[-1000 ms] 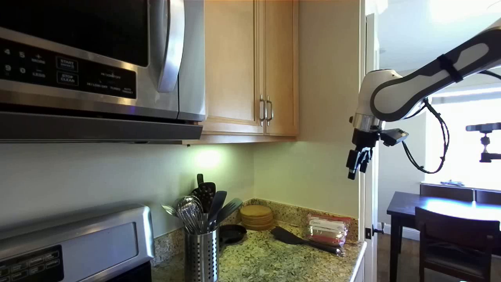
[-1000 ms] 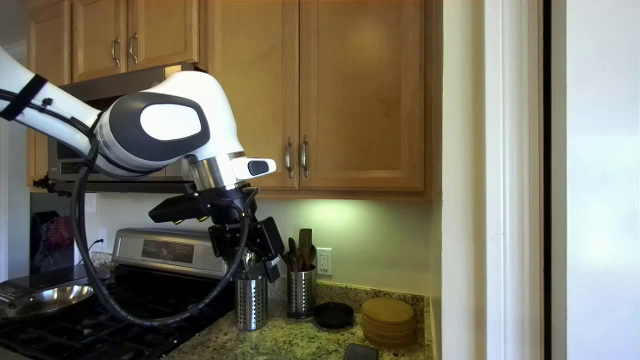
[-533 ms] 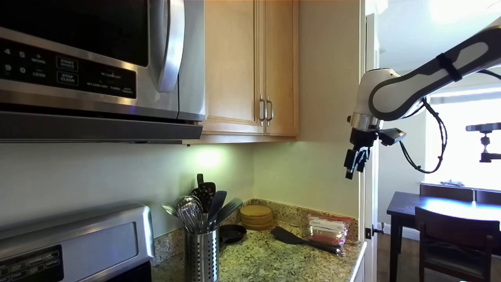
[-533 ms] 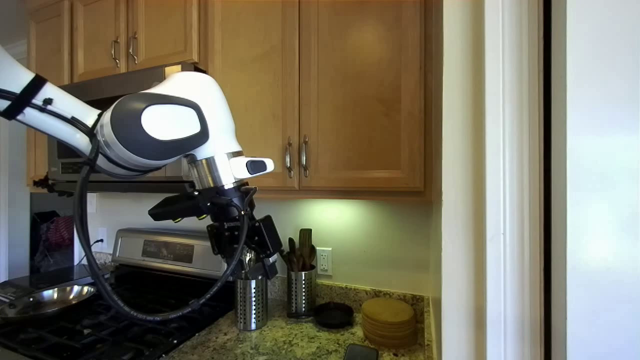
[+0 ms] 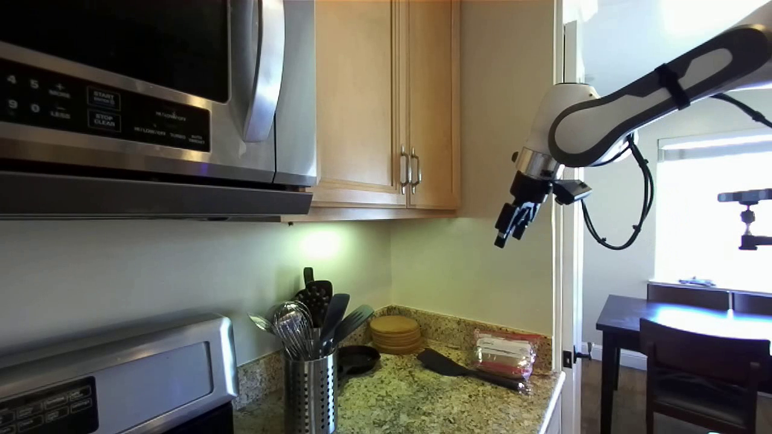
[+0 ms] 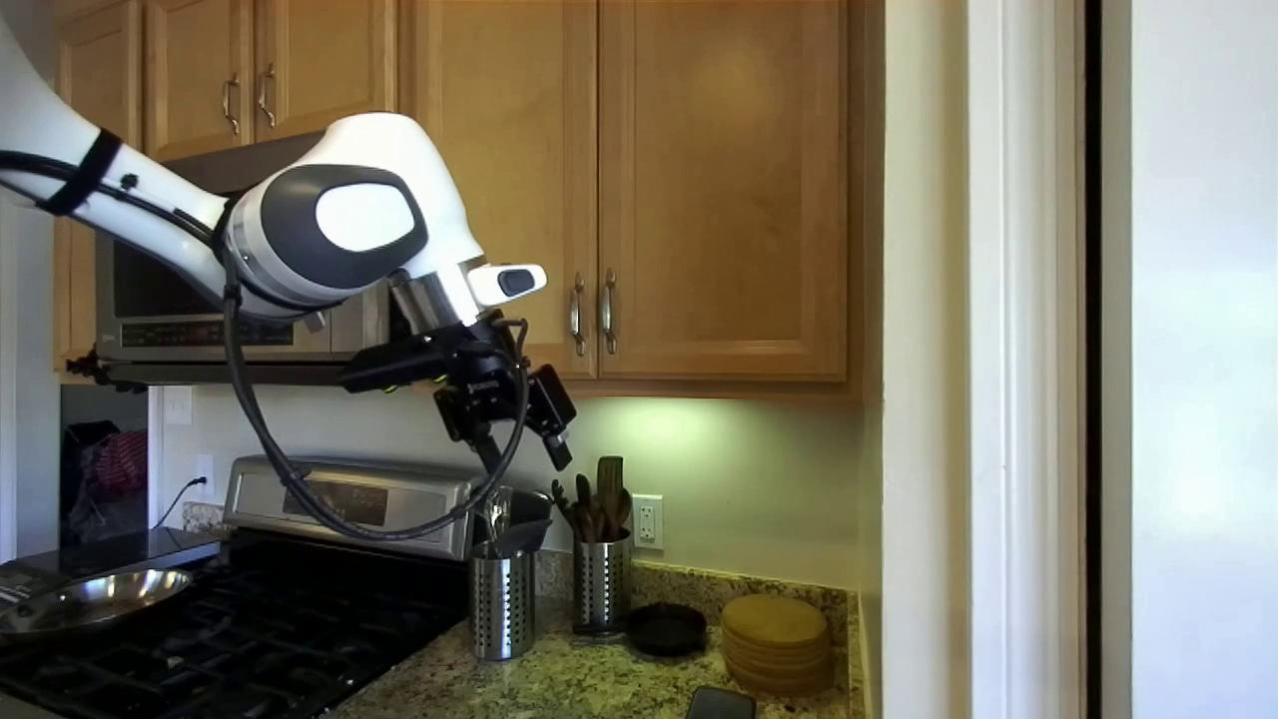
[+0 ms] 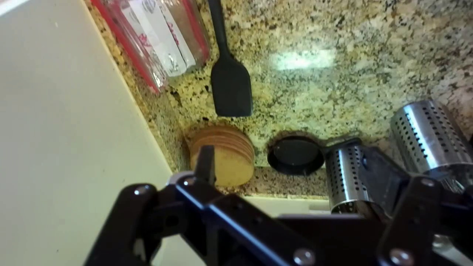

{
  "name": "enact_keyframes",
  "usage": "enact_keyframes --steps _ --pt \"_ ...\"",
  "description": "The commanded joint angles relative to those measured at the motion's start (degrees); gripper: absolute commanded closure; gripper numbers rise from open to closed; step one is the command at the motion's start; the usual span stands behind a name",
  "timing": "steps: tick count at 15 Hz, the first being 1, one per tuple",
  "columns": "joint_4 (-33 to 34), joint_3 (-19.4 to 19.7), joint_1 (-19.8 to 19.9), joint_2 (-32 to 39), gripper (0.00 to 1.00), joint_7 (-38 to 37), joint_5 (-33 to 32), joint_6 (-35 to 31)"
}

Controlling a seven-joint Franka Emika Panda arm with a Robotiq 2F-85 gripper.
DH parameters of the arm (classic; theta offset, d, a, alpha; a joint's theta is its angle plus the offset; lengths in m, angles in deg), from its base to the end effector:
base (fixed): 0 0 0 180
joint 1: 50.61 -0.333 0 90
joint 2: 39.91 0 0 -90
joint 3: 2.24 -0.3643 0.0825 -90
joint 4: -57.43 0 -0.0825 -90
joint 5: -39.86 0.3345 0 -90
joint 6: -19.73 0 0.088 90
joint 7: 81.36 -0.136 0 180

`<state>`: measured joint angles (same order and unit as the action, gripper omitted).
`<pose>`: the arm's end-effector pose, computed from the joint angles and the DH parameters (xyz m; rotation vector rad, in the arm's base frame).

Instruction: Open the top right cupboard door fully

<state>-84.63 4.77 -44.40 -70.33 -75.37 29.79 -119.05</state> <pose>0.3570 -0.0962 0.5598 2.9086 -0.0289 0.6708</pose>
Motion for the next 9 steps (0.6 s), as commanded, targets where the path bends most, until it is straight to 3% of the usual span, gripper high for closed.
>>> enact_keyframes --steps 1,7,9 --pt "5.5 -0.2 -1.3 4.8 0.0 0.7 1.9 -4.4" --pt "12.9 -3.2 -1.2 11.6 0.0 -3.4 2.2 -6.6" --pt "11.5 -2.8 -1.4 9.9 0.0 -1.8 2.3 -5.7"
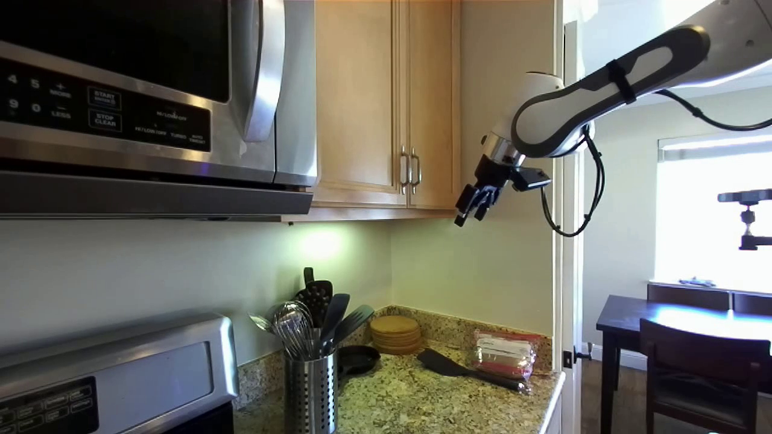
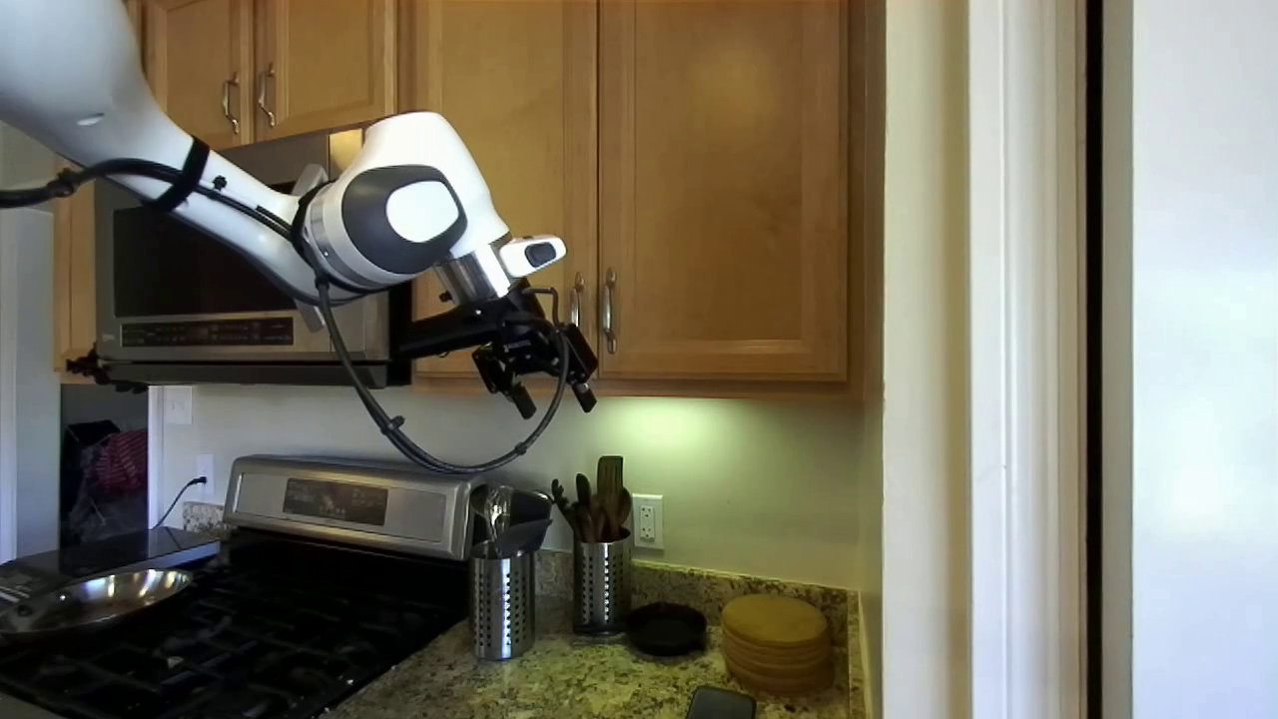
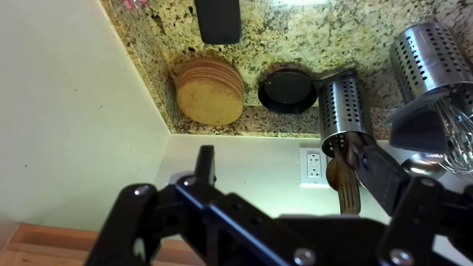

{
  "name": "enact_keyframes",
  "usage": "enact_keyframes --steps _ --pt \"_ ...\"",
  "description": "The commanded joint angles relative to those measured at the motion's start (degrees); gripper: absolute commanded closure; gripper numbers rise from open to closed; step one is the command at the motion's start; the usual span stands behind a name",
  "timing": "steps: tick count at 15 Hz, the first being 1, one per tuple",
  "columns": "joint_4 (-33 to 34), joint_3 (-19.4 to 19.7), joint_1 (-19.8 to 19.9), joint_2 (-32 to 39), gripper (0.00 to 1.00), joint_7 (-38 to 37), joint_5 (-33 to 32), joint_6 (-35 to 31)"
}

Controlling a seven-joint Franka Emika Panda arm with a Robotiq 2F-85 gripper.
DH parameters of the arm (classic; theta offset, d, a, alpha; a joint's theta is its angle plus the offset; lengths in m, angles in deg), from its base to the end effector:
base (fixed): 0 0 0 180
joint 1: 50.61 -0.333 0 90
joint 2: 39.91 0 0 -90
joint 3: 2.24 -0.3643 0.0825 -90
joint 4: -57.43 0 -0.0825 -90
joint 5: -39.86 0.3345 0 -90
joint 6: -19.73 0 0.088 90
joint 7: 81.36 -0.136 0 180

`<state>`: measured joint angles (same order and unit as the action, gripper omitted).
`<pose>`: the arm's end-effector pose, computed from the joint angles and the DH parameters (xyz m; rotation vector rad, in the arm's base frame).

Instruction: Open the top right cupboard door fully

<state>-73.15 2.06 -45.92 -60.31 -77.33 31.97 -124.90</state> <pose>0.4362 -0.0750 0.6024 2.8636 -0.0033 0.8671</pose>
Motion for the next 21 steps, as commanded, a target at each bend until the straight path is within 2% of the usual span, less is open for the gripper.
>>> enact_keyframes --steps 1,5,14,21 --pt "0.7 -0.3 0.1 0.7 0.0 -0.2 0.1 0.1" --pt "1.5 -0.6 0.0 1.6 0.0 -0.9 0.1 -0.9" --pt "8.7 -2.3 0.4 3.7 0.0 -2.3 -1.3 -5.6" --pt "13.5 -3.9 2.3 9.3 0.0 -7.1 -6.5 -12.9"
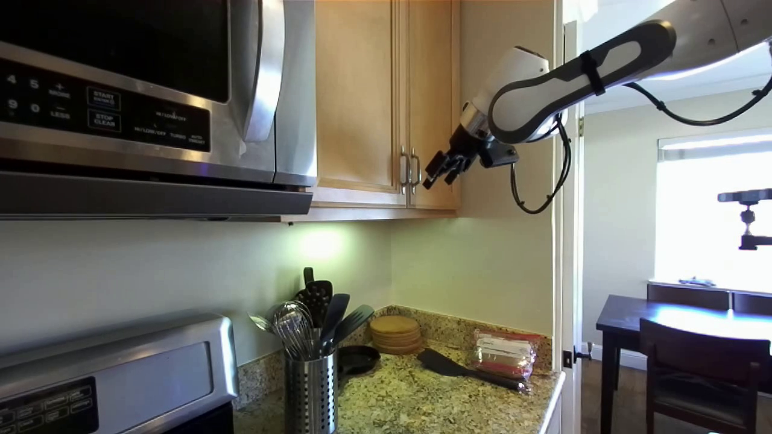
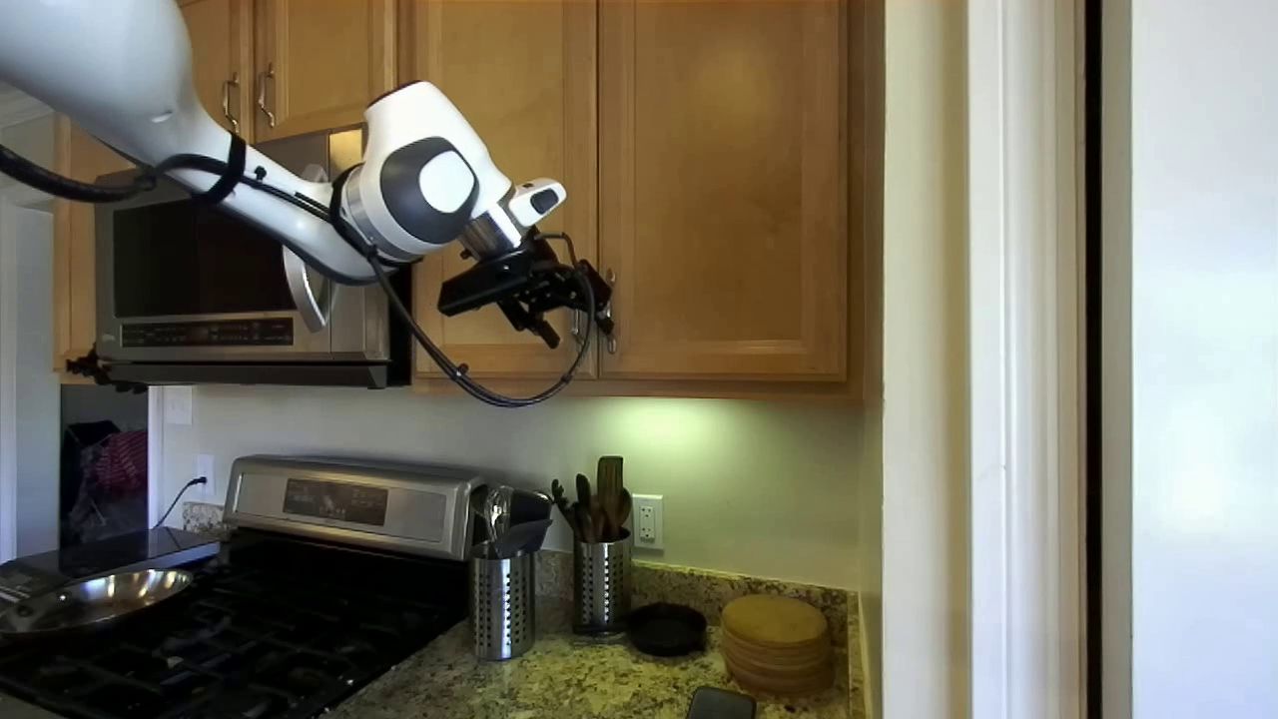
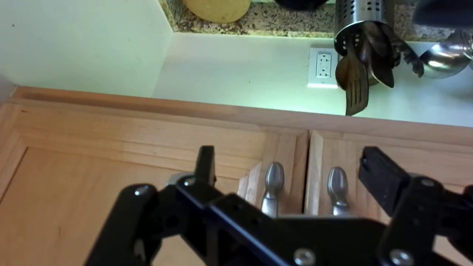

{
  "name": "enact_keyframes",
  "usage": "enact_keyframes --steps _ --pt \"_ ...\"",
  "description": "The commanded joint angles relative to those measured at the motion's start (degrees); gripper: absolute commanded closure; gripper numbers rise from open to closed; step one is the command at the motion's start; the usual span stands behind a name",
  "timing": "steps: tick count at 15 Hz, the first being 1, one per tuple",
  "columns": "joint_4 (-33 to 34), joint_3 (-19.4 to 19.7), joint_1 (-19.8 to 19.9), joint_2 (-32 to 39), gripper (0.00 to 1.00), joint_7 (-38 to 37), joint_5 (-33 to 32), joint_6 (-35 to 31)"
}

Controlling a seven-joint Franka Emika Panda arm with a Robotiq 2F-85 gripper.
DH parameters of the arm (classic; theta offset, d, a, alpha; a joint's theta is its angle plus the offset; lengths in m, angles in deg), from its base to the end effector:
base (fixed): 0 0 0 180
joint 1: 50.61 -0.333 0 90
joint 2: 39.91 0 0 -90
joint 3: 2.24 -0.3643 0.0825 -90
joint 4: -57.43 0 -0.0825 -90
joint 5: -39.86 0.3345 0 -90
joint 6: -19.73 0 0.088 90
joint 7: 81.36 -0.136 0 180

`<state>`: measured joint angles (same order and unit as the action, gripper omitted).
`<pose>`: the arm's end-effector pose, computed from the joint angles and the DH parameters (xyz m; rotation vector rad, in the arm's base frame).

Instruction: Open the top right cupboard door fully

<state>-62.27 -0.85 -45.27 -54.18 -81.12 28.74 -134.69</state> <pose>0.4917 -0.0557 0.6737 2.6896 0.0294 1.2078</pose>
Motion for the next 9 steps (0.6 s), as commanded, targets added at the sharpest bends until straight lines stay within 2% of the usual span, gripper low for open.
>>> enact_keyframes --steps 1,4,6,9 --pt "3.2 -1.1 2.0 3.9 0.0 -4.1 -4.3 -3.9" --pt "5.2 -1.0 2.4 6.0 0.01 -6.6 -6.5 -5.1" --pt "6.5 -0.7 2.2 6.8 0.26 -8.0 -6.0 -5.1" --pt "8.4 -0.5 2.1 7.6 0.45 -9.8 -5.2 -5.4"
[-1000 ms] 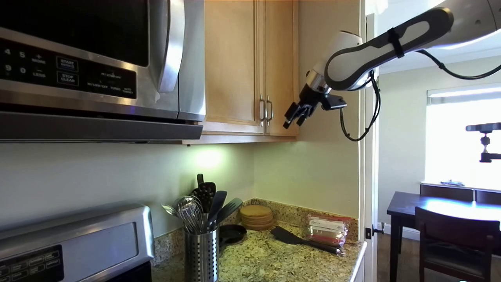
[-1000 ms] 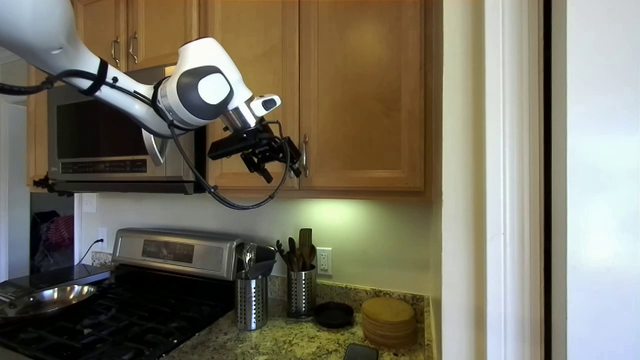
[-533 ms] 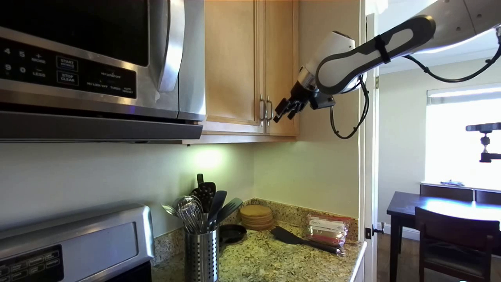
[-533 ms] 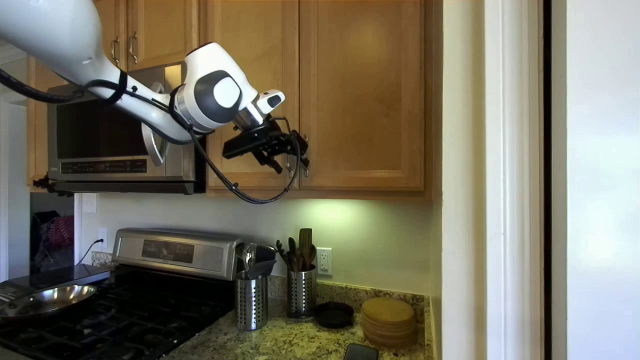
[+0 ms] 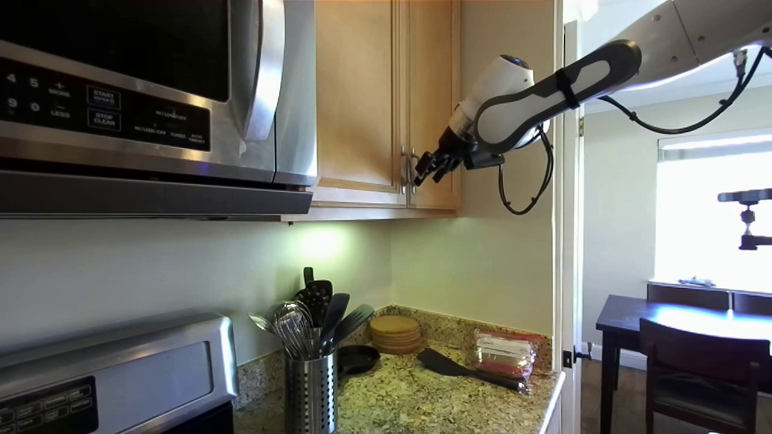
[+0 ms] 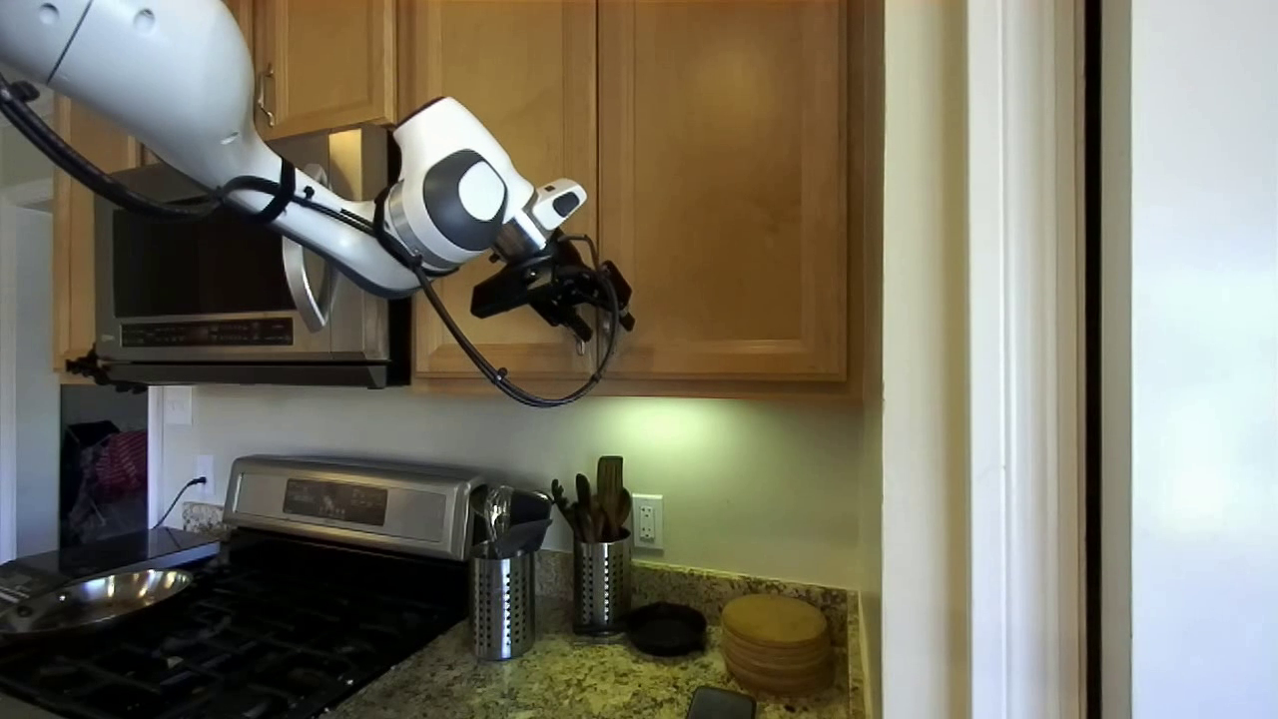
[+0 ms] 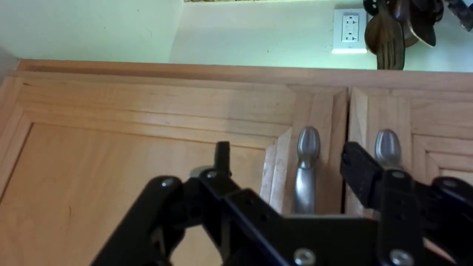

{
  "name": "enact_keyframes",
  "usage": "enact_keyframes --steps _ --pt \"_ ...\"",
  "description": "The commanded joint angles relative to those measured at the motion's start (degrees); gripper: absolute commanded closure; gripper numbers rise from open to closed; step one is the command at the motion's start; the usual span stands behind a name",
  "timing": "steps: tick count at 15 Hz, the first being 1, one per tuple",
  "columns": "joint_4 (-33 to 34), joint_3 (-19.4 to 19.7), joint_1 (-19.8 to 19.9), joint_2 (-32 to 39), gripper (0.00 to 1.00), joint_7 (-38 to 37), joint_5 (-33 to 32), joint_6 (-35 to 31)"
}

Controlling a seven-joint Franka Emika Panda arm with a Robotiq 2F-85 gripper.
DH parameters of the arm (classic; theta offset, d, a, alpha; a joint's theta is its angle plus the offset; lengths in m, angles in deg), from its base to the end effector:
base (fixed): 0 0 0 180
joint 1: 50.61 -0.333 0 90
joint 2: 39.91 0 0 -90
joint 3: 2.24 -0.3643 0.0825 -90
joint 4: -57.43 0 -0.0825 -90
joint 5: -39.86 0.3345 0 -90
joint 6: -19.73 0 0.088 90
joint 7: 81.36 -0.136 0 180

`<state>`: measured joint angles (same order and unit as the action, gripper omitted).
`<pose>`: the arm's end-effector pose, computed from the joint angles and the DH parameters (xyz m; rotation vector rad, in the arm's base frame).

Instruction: Open the top right cupboard door fully

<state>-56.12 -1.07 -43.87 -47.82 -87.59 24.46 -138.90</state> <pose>0.5332 -0.0663 0.6817 2.6278 -0.0604 1.2994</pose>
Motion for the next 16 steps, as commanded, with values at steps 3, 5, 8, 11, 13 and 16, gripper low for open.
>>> enact_keyframes --steps 3,5,8,11,13,16 --pt "3.4 -0.1 0.1 1.6 0.66 -4.4 1.2 -1.0" --pt "3.8 -0.1 -0.7 1.3 0.77 -4.2 3.6 -0.3" --pt "3.8 0.2 -1.9 1.2 0.93 -2.9 7.8 -0.4" --pt "3.4 0.3 -2.4 1.0 0.91 -1.1 10.8 -0.5" --pt "2.6 0.6 -3.1 0.6 0.91 2.5 13.0 -0.1" --pt "0.8 1.6 -3.3 -0.8 0.91 8.5 16.5 1.6"
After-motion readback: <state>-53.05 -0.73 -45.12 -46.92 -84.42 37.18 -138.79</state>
